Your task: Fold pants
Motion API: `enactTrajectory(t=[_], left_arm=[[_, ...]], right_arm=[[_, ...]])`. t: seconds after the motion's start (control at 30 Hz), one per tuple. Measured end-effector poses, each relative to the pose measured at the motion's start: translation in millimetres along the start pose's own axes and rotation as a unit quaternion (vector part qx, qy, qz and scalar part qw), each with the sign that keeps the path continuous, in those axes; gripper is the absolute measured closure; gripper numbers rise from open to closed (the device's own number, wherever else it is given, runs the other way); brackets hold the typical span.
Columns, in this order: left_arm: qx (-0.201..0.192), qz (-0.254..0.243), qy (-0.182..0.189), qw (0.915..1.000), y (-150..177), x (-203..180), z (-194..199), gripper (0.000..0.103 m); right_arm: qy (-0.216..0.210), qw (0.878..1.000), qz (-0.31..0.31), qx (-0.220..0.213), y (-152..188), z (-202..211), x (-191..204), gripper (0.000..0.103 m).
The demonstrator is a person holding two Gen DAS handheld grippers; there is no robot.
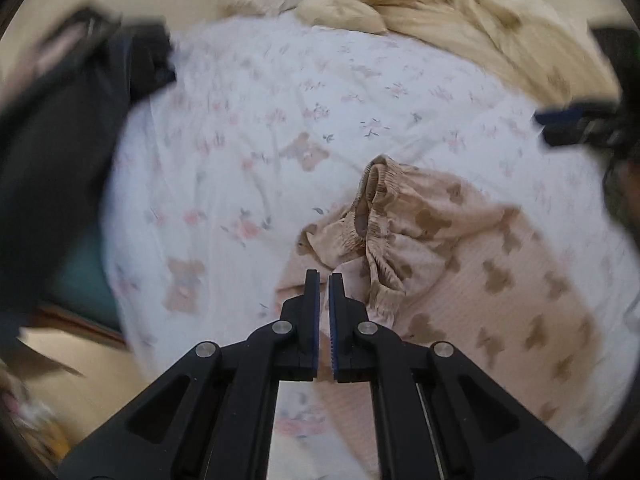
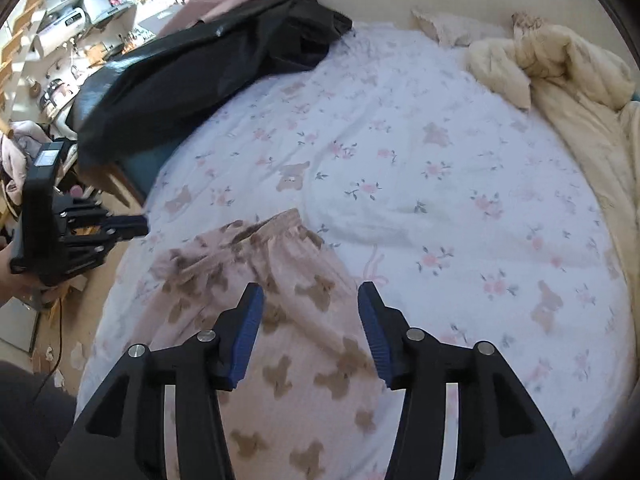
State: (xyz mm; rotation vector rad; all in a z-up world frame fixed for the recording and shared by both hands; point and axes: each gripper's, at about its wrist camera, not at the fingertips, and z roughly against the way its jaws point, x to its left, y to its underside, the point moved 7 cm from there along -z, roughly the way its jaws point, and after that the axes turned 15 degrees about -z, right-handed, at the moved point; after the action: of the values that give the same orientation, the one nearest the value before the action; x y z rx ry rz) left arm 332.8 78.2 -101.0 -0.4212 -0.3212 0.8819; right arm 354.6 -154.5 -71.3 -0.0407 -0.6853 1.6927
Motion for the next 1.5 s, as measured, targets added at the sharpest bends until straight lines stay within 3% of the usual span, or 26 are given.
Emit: enactTrajectory(t=[0.03,0.07,0.1,0.13,0.23,0.33,0.47,0.53,0.6,0.63,0.7,0.83,0.9,0.97,1.07,1.2,1.3,1.4,1.43,1.5], left_arm=[[-0.008,0.008,0.015,0.9998,2,4,-2,0.075],[-0.012,0.002,0.02,0.9997,5,4,-4,0.048],[-0.013,-0.016,0.022,0.9995,9,2,-6,0.04],[-0.015,-0.039,0.022,0.9989,13,-1,-8,0.037],[-0.012,-0.091,0.02,0.9955,27,-9,-15,0.037],[-0.005,-0.078,0.035,0.9964,39,-5,-27,0.037],[-0.014,-0.064,0.04,0.997,49,-2,-33,0.037],[-0.016,-0.057,0.047,0.9971,52,0,-36,0.037],[-0.022,-0.056,0.045,0.9972,53,5,-36,0.037],[-0.025,-0.055,0.044,0.9972,53,8,-35,0.037],[-0.035,-0.042,0.038,0.9978,51,17,-33,0.037],[-0.067,0.008,0.034,0.9971,45,37,-22,0.037],[-0.076,0.028,0.029,0.9963,42,43,-20,0.037],[-0.073,0.039,0.033,0.996,38,41,-25,0.037],[-0.071,0.03,0.043,0.9961,26,26,-34,0.037],[-0.068,0.036,0.094,0.9926,-6,2,-54,0.036],[-0.06,0.003,0.075,0.9953,-34,-10,-73,0.032],[-0.023,-0.052,0.045,0.9974,-54,-17,-104,0.03],[-0.021,-0.051,0.041,0.9976,-59,-15,-109,0.03],[-0.027,-0.034,0.071,0.9965,-69,-14,-112,0.03]], right_arm=[[0.0,1.0,0.003,0.004,-3,-9,0,0.052],[0.0,1.0,0.016,0.012,-9,-24,3,0.052],[0.007,0.999,0.035,0.019,-13,-39,5,0.052],[0.015,0.998,0.059,0.027,-16,-55,8,0.052],[0.007,0.995,0.08,0.051,-27,-97,10,0.052],[-0.009,0.994,0.083,0.068,-34,-131,10,0.052],[-0.064,0.989,0.08,0.109,-35,-167,18,0.052],[-0.091,0.986,0.079,0.118,-33,-171,23,0.06],[-0.105,0.983,0.093,0.118,-29,-169,28,0.087],[-0.105,0.982,0.104,0.115,-27,-166,31,0.093],[-0.099,0.982,0.127,0.097,-27,-157,35,0.096],[-0.116,0.989,0.093,0.019,-49,-120,21,0.097],[-0.088,0.995,0.012,-0.037,-71,-108,-15,0.097],[-0.052,0.996,-0.04,-0.056,-77,-110,-46,0.097],[-0.002,0.995,-0.092,-0.025,-67,-135,-77,0.097],[-0.003,0.994,-0.108,-0.018,-59,-143,-82,0.096],[-0.008,0.994,-0.105,-0.01,-59,-144,-82,0.096],[-0.014,0.995,-0.098,0.0,-62,-146,-84,0.096],[-0.017,0.995,-0.1,0.005,-63,-148,-85,0.093],[-0.009,0.994,-0.11,0.02,-63,-150,-92,0.081]])
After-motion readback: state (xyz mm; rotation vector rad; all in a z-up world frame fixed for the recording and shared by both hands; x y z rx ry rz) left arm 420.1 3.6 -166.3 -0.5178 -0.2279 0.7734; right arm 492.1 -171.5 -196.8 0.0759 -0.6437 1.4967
